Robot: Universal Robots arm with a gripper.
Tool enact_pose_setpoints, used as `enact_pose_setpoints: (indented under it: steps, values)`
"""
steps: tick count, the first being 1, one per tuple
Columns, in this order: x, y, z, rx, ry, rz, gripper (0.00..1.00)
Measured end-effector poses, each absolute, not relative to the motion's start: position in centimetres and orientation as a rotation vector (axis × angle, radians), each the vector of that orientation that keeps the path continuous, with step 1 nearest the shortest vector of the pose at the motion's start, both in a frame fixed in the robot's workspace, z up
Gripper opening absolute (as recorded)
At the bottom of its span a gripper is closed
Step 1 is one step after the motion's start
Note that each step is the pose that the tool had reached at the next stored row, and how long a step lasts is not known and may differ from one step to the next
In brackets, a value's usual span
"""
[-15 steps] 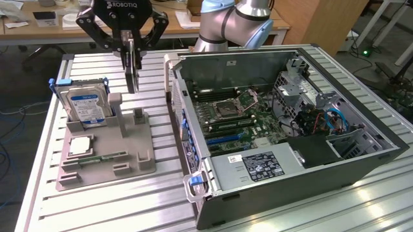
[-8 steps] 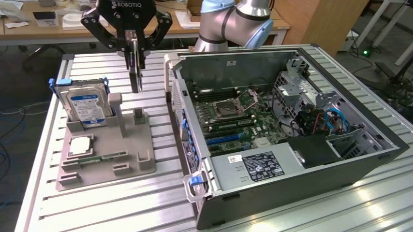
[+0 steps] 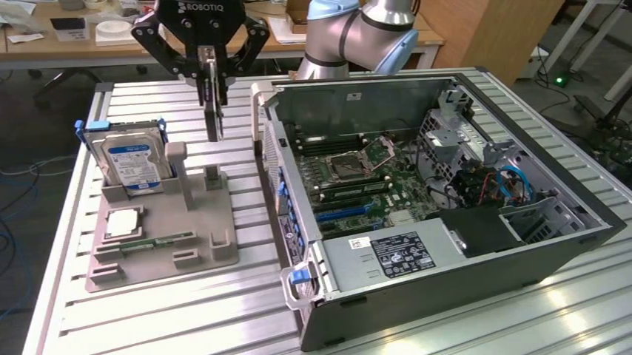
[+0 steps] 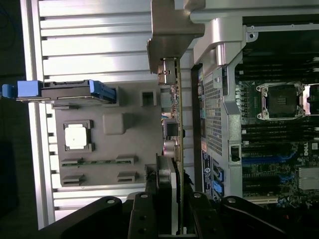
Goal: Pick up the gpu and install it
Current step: 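Pick up the gpu and move the gpu toward the slot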
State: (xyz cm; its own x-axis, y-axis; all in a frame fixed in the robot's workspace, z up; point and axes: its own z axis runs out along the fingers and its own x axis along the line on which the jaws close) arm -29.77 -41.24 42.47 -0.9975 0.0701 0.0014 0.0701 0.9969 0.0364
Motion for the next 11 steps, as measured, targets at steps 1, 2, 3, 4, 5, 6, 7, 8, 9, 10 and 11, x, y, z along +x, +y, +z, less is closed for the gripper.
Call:
enact_pose_setpoints:
  steps: [1,2,3,4,5,6,7,8,9,10,11]
  values:
    - [-29.65,-41.24,42.47,-0.110,-3.139,-0.057,0.28]
    - [-29.57,-41.24,42.47,-0.110,-3.139,-0.058,0.28]
    - [-29.48,-41.24,42.47,-0.110,-3.139,-0.058,0.28]
    - [-29.40,-41.24,42.47,-0.110,-3.139,-0.058,0.28]
    - [-29.31,-41.24,42.47,-0.110,-3.139,-0.058,0.28]
    - [-29.23,-41.24,42.47,-0.110,-3.139,-0.058,0.28]
    - [-29.15,-41.24,42.47,-0.110,-3.139,-0.058,0.28]
    - [-29.04,-41.24,42.47,-0.110,-3.139,-0.058,0.28]
    - [-28.92,-41.24,42.47,-0.110,-3.139,-0.058,0.28]
    - [-28.81,-41.24,42.47,-0.110,-3.139,-0.058,0.28]
    - [-28.70,-41.24,42.47,-0.110,-3.139,-0.058,0.28]
